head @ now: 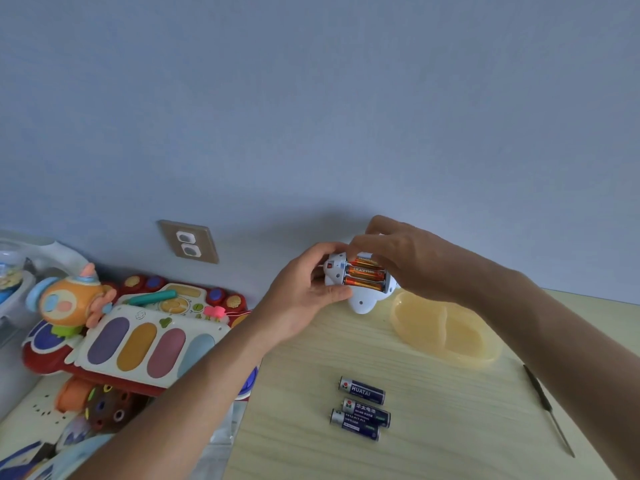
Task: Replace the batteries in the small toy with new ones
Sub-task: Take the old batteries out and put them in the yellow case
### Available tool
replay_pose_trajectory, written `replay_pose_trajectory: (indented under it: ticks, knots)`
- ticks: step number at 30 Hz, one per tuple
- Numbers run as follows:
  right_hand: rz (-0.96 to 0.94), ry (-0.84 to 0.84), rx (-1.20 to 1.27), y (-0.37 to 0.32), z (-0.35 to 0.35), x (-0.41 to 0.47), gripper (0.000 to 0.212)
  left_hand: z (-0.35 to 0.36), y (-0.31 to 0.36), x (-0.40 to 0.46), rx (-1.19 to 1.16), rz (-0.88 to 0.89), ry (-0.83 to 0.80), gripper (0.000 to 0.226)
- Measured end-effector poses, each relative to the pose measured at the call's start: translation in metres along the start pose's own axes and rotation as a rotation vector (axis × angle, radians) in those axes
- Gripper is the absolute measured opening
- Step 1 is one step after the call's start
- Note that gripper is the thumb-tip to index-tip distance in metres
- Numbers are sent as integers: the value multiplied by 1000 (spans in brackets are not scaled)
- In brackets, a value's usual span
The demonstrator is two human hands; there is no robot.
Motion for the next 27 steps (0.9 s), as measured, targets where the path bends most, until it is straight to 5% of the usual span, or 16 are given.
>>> replay_pose_trajectory:
  ticks: [10, 18, 27]
  knots:
    - [-1, -108, 7, 4, -2, 11, 49, -3, 2, 0, 17, -4, 10, 54]
    - [10, -170, 19, -6, -13, 18, 35, -1, 4, -1, 35, -6, 16, 55]
    - [-93, 235, -37, -8, -1, 12, 8, 1, 1, 1, 58, 24, 68, 58]
Point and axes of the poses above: each hand's wrist, its own x-axis towards the middle knuckle, its own z-axis out of the palm, y = z × x, the point moved 1 cm from there along x, towards the middle knuckle, and after that the axes turned 13 degrees about -z, right-handed, at the moved point
